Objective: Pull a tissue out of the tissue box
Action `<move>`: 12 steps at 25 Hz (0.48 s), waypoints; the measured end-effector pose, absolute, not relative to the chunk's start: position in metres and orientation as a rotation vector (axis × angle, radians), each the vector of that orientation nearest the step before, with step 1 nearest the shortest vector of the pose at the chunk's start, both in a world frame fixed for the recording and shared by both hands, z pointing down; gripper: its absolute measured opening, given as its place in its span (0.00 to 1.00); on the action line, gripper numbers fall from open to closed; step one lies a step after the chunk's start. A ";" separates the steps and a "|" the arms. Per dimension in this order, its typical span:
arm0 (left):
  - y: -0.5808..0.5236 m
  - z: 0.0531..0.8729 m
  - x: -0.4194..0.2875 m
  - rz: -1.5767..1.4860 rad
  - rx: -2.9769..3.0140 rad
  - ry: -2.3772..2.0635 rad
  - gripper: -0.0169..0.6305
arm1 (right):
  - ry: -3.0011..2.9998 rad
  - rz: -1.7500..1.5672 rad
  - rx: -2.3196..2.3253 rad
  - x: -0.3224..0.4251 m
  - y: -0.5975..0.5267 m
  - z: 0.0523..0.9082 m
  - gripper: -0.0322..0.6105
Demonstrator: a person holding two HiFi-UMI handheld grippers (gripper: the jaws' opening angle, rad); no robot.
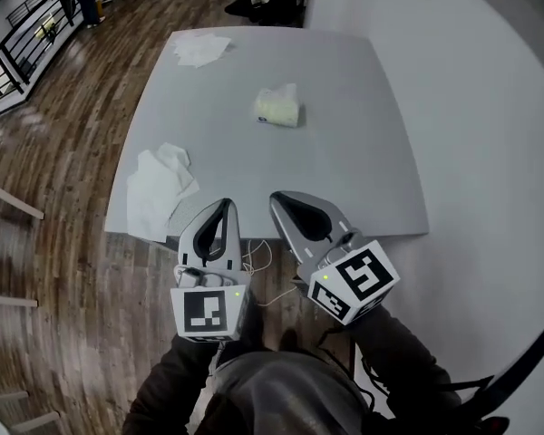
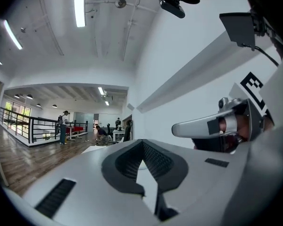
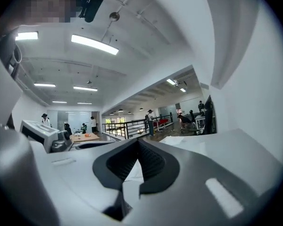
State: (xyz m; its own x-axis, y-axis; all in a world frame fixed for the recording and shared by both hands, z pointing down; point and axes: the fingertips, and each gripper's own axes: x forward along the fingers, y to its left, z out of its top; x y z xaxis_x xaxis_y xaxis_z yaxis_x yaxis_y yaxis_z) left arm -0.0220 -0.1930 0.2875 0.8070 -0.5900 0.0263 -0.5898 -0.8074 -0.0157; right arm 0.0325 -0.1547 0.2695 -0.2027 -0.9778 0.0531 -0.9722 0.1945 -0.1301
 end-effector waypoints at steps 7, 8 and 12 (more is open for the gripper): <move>-0.094 0.248 0.004 0.042 -3.002 0.877 0.02 | 2.311 -0.234 -2.014 0.038 -0.055 0.239 0.05; -0.084 0.244 0.006 0.043 -3.002 0.850 0.02 | 2.296 -0.233 -2.012 0.037 -0.047 0.236 0.05; -0.058 0.234 0.010 0.057 -3.015 0.777 0.02 | 2.250 -0.205 -2.030 0.034 -0.027 0.222 0.05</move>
